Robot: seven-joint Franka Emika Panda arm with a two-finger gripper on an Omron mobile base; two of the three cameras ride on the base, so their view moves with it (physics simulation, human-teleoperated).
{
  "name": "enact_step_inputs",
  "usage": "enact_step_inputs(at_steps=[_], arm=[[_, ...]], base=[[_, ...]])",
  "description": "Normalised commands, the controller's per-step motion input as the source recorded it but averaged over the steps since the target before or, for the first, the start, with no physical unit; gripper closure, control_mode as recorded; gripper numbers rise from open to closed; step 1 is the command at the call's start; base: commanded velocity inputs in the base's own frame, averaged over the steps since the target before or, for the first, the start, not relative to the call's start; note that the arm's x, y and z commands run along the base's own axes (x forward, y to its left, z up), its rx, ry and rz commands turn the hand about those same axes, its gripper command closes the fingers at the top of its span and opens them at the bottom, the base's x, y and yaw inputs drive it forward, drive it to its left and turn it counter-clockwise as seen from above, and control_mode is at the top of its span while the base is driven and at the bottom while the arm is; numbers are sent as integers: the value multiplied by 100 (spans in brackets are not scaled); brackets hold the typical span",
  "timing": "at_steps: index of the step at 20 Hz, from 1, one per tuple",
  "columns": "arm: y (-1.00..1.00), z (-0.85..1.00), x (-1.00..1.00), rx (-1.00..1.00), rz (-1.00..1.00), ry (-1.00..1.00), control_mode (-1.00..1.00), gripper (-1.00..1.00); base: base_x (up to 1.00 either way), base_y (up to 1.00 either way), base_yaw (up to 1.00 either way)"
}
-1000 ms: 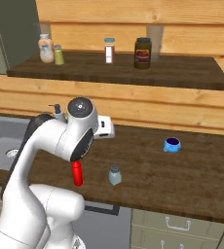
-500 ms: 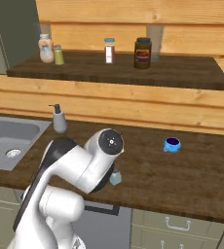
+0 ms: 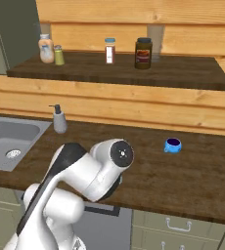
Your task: Put the shaker and condiment bottle from the counter next to their counterparts in the cabinet.
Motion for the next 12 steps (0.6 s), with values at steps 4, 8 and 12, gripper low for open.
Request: enact_step_inputs(at_steps=[4, 8, 12], arm=[[0, 0, -41, 0, 0, -27, -100, -100], [18, 0, -53, -3, 0, -37, -100, -100], [33, 0, -7, 0, 0, -11, -100, -100]], base=[[0, 0, 0], [0, 0, 0], [0, 0, 0]])
